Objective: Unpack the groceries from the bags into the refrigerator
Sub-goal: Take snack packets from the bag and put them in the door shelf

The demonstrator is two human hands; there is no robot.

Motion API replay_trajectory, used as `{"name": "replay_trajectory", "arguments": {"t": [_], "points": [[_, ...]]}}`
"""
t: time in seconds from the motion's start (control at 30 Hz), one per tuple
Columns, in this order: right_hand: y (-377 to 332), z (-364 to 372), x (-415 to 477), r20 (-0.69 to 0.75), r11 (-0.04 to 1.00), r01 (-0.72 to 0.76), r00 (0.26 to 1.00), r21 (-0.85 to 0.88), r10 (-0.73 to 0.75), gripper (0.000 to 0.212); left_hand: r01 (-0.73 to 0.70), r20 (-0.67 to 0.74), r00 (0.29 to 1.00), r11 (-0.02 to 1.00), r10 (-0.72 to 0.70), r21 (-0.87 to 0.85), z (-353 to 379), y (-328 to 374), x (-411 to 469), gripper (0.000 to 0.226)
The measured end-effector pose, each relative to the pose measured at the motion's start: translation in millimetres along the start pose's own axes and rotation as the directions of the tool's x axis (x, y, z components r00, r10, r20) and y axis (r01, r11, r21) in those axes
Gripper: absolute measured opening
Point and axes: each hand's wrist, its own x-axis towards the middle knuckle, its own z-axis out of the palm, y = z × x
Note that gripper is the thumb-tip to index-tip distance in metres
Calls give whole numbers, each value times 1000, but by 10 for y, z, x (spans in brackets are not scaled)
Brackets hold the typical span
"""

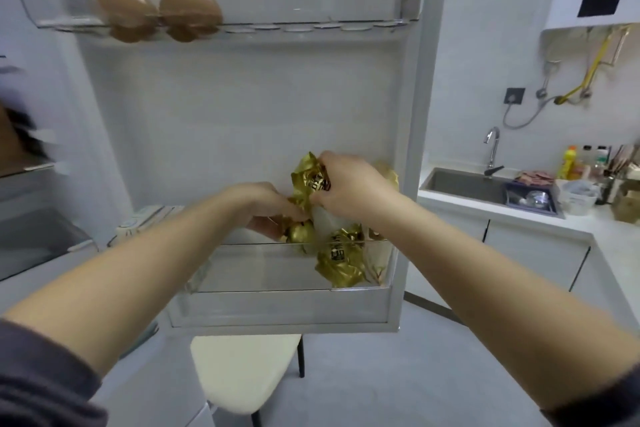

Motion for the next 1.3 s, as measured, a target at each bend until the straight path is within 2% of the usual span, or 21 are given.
{"name": "replay_trajectory", "arguments": {"t": [0.13, 0.27, 0.47, 0.53, 0.6, 0.67, 0.8, 0.87, 1.0, 1.13, 1.2, 1.3], "points": [[-42, 191, 94, 103, 983, 16, 995, -181, 3, 29, 60, 85, 994, 990, -71, 124, 80, -91, 121, 35], [-54, 373, 61, 68, 927, 36, 998, -374, -11, 26, 83, 103, 990, 983, -101, 163, 136, -167, 143, 21], [-42, 349, 111, 129, 826, 23, 990, -563, 60, 25, 90, 257, 964, 994, -70, -69, 202, -138, 221, 13], [-35, 347, 112, 118, 820, 25, 992, -572, 52, 31, 79, 271, 961, 996, -64, -43, 177, -149, 241, 16], [-36, 339, 100, 112, 839, 26, 993, -544, 41, 42, 45, 257, 964, 996, -62, 73, 138, -158, 245, 26], [-47, 302, 100, 137, 864, 24, 989, -503, 52, 42, 42, 247, 966, 987, -80, 155, 126, -159, 233, 29], [-76, 269, 103, 131, 846, 29, 990, -533, 49, 43, 102, 311, 941, 988, -134, 117, 175, -148, 220, 28], [-63, 289, 96, 172, 844, 52, 984, -533, 48, 44, 104, 352, 927, 990, -131, 96, 196, -164, 223, 30], [9, 261, 84, 299, 924, 23, 949, -382, 100, 49, 74, 411, 904, 991, -115, 115, 150, -225, 216, 37], [20, 222, 106, 270, 935, -6, 957, -354, 109, 43, 23, 422, 903, 991, -77, 133, 118, -257, 220, 41], [14, 284, 117, 231, 926, 2, 969, -377, 92, 37, -6, 425, 903, 988, -61, 153, 157, -243, 212, 35], [35, 347, 116, 211, 914, 17, 975, -406, 75, 34, -31, 402, 912, 965, -79, 261, 168, -218, 198, 38]]}}
